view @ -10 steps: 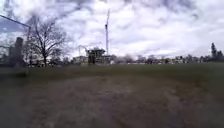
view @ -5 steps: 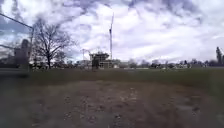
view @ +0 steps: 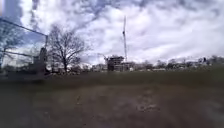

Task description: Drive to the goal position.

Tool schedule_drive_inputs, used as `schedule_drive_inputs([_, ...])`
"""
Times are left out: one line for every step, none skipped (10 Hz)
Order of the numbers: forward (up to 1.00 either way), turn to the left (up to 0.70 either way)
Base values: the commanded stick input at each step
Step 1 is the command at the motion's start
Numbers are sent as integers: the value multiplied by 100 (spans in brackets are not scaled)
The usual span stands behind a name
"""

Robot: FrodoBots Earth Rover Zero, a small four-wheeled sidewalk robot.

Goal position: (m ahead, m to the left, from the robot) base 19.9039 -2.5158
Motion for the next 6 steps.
schedule_drive_inputs([70, 27])
schedule_drive_inputs([70, 17])
schedule_drive_inputs([70, 0])
schedule_drive_inputs([70, 0])
schedule_drive_inputs([70, 0])
schedule_drive_inputs([70, 0])
